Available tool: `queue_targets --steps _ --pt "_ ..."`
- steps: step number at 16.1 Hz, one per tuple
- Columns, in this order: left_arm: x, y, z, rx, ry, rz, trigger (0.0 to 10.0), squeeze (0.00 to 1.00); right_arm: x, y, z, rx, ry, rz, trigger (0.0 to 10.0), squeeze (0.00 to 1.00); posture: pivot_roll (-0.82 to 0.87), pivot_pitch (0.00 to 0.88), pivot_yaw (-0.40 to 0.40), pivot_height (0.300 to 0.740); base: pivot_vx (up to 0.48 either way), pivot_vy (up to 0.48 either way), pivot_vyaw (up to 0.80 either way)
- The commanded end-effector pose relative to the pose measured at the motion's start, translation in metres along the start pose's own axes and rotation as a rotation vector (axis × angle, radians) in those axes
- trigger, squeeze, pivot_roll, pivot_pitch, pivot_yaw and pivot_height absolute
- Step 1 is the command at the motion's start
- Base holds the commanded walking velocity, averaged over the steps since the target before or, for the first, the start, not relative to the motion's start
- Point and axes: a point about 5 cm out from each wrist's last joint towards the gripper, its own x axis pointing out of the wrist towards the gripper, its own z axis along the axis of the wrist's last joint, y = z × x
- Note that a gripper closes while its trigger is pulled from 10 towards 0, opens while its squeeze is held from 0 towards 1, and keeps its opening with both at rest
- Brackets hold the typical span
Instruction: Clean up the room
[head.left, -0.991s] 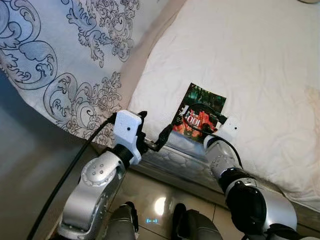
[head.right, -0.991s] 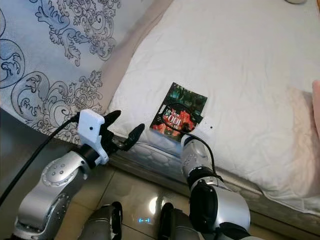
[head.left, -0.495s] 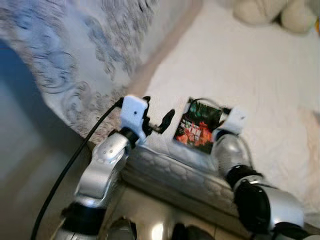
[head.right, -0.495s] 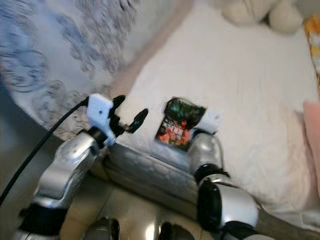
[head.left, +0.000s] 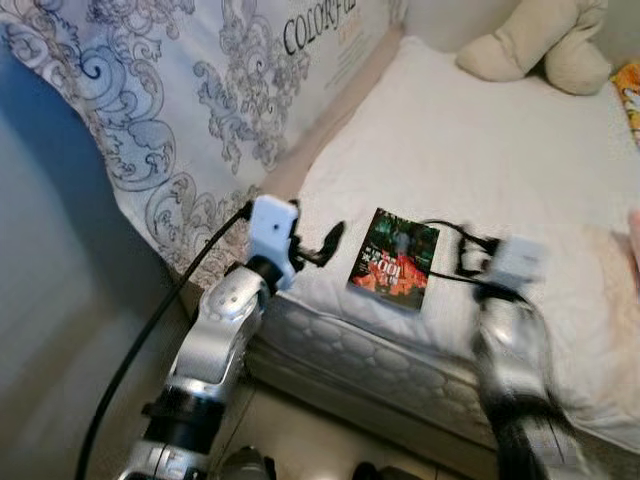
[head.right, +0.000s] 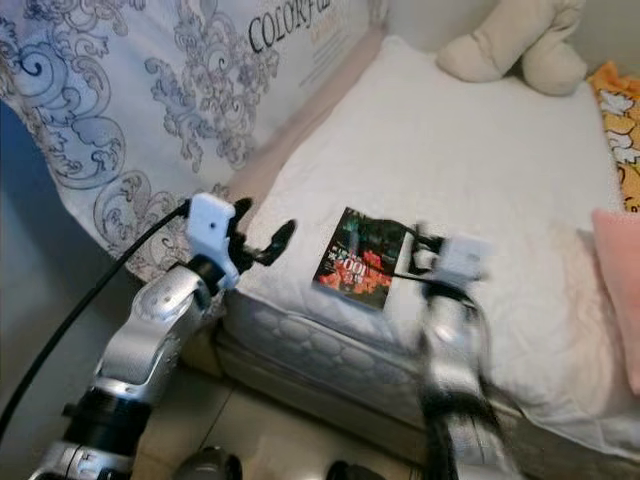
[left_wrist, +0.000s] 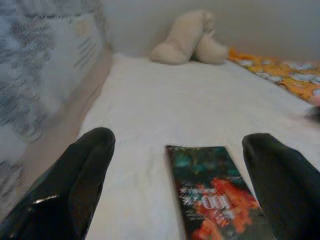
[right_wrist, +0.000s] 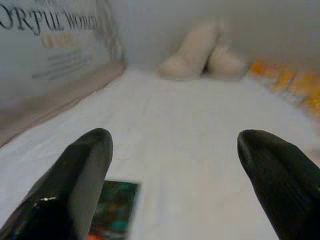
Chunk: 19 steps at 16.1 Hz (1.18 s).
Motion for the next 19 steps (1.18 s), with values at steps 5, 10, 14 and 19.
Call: queue_targets --steps 5,10,14,19 --pt "0.005 0.019 -0.021 -0.008 0.042 0.123 10.0 0.00 -0.038 -0.023 -0.032 -0.049 0.154 -0.111 10.0 0.00 0.07 0.000 0.010 0.740 0.000 -0.367 0.00" --pt "0.016 0.027 -0.020 0.001 0.017 0.188 10.0 0.00 -0.034 -0.007 -0.015 -0.059 0.091 -0.040 10.0 0.00 0.01 0.000 0.034 0.740 0.000 -0.445 0.00" --pt "0.025 0.010 -0.016 0.002 -0.039 0.121 10.0 0.00 -0.029 -0.008 -0.006 -0.066 0.063 -0.039 10.0 0.00 0.00 0.000 0.038 0.740 0.000 -0.436 0.00" --pt "0.030 0.017 -0.022 -0.196 0.002 0.181 10.0 0.00 -0.020 -0.009 0.005 -0.062 0.034 -0.033 10.0 0.00 -0.01 0.000 0.035 0.740 0.000 -0.420 0.00"
